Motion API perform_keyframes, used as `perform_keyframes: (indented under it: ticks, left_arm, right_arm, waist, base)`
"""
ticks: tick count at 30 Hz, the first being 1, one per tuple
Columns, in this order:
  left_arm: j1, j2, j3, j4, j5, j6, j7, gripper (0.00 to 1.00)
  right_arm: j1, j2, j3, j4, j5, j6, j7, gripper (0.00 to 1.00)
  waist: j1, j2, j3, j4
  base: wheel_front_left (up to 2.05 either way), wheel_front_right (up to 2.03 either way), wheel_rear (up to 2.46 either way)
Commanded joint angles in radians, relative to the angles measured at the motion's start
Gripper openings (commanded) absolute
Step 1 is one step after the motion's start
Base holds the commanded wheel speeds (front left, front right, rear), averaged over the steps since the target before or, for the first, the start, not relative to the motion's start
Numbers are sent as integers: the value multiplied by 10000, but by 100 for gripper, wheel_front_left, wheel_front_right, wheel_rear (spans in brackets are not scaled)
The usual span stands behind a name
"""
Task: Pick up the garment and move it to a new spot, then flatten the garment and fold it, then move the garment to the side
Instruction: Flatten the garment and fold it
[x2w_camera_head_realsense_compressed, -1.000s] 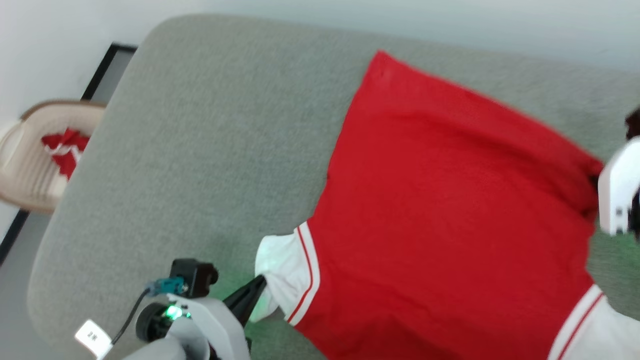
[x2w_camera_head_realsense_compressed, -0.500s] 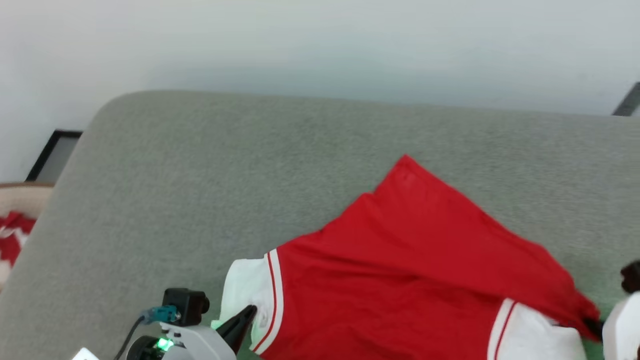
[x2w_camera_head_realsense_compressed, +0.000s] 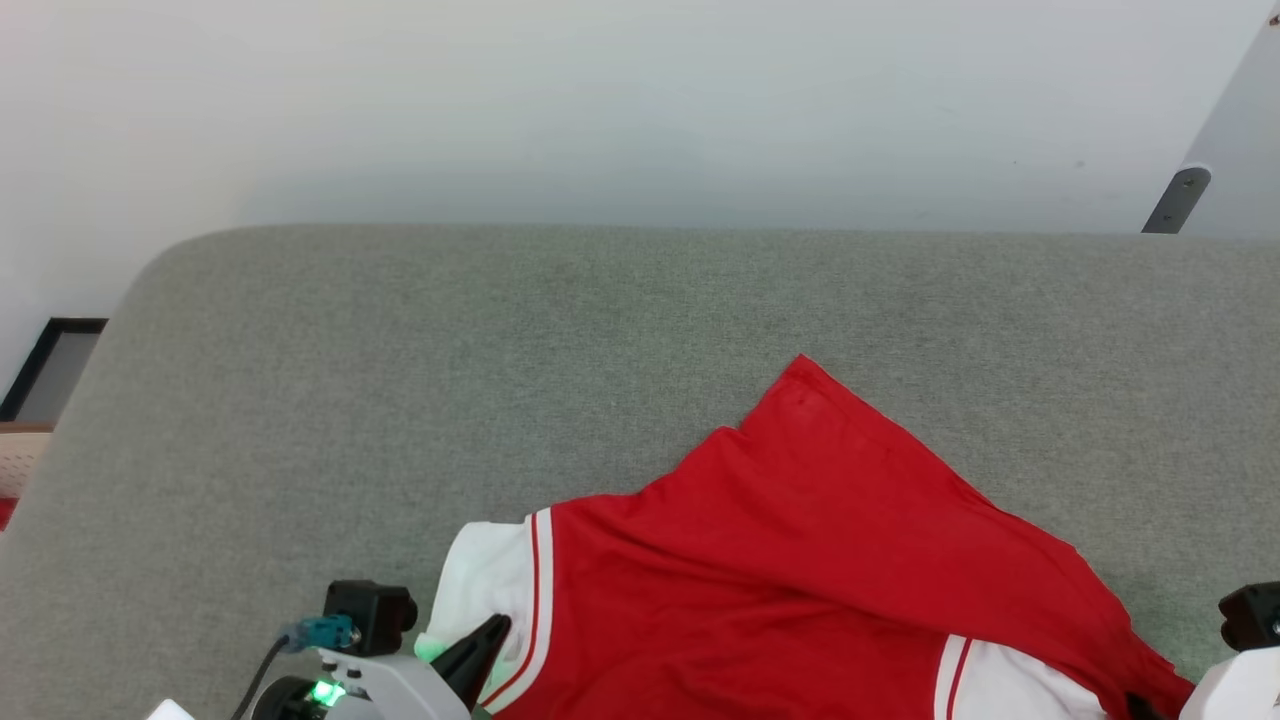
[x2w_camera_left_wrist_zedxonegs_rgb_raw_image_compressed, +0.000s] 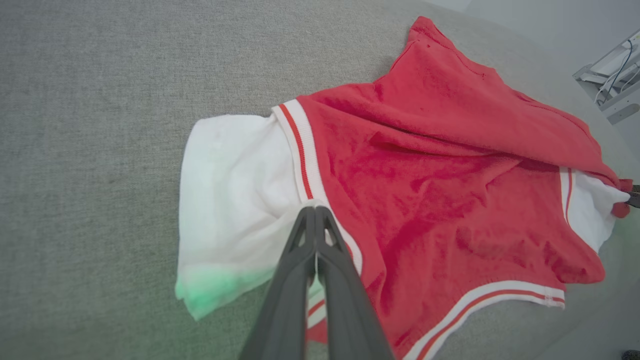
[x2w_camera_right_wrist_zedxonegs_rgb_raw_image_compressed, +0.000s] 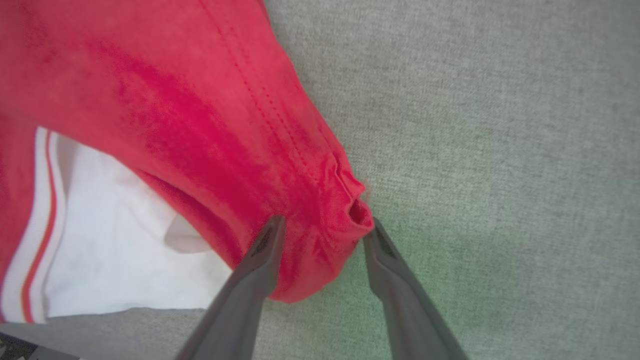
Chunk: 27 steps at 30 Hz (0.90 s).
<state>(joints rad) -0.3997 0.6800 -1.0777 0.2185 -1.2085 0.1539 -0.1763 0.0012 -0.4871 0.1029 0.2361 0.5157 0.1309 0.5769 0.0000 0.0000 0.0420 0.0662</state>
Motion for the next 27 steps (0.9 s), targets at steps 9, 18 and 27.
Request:
perform_keyframes:
  ticks: [9,18,27]
  left_arm:
    - [121,39,33,-46,-21,71,-91,0]
    - [-131,31,-1,-267,156,145,-32,0]
    - [-644,-258,-128,-351,465,87,160,0]
  right_arm:
    - [233,-254,-574,-1479,63,-3,1170,100]
    - [-60,-290,-1652,-4174,-209,-5,1472,100]
    - [-2219,-334,-330,-3826,-834,-7,29,100]
  waist:
    - [0,0,30,-63]
    - [0,0,378,270]
    - [0,0,980,1025]
  base:
    - [0,0,0]
    - [0,0,0]
    - [0,0,0]
